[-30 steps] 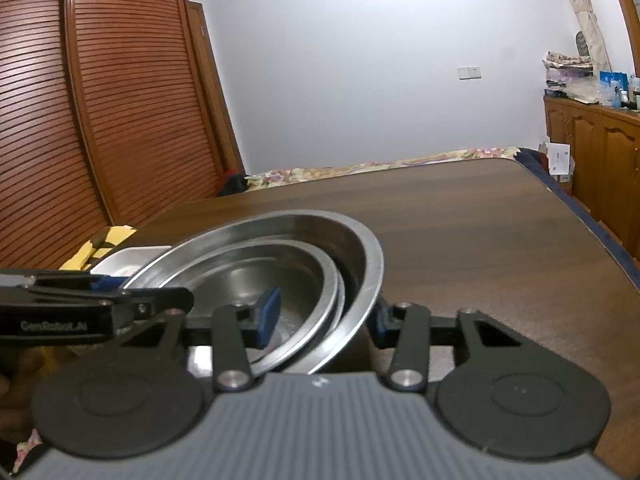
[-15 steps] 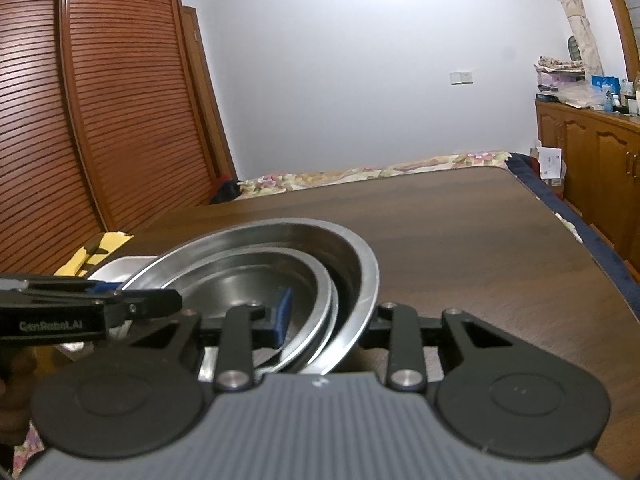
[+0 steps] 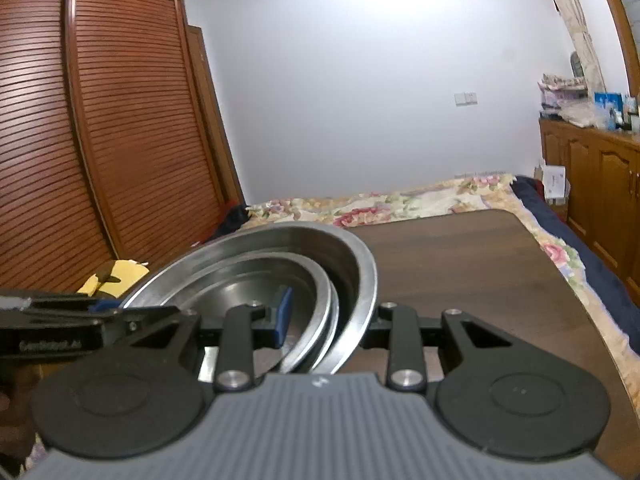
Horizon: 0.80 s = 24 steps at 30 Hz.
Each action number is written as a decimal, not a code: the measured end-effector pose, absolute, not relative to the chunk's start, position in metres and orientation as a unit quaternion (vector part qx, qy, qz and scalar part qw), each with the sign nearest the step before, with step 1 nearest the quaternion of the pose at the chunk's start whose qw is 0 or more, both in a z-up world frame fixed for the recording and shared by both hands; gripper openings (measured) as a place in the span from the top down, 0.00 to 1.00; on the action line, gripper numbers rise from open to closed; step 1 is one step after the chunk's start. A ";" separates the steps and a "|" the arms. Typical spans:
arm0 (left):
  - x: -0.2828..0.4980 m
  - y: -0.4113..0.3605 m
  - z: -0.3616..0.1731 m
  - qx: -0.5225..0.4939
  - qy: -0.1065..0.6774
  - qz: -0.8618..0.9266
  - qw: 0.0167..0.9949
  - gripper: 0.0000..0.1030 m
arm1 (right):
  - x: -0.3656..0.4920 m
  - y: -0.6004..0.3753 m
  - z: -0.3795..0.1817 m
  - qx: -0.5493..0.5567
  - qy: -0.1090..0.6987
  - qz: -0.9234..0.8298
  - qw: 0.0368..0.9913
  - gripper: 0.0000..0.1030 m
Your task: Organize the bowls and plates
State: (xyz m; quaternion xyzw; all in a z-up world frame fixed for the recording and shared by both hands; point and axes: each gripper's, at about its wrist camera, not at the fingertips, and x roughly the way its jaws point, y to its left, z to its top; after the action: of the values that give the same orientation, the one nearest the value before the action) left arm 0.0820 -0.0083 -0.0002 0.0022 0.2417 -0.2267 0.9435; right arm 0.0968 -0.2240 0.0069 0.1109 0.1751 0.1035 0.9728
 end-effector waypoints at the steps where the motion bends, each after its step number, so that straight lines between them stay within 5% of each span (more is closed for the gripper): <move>1: 0.082 -0.005 0.001 0.001 0.242 -0.226 0.944 0.66 | 0.096 -0.222 0.007 0.109 0.175 0.104 0.973 0.67; 24: 0.070 0.070 0.014 -0.024 0.226 -0.164 0.960 0.66 | 0.111 -0.162 0.015 0.105 0.172 0.184 0.962 0.69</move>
State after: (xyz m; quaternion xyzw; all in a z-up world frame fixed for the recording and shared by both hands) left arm 0.0698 0.0702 0.0142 -0.0238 0.2263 -0.1637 0.9599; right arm 0.1110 -0.1617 0.0147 0.1051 0.1721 0.1841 0.9620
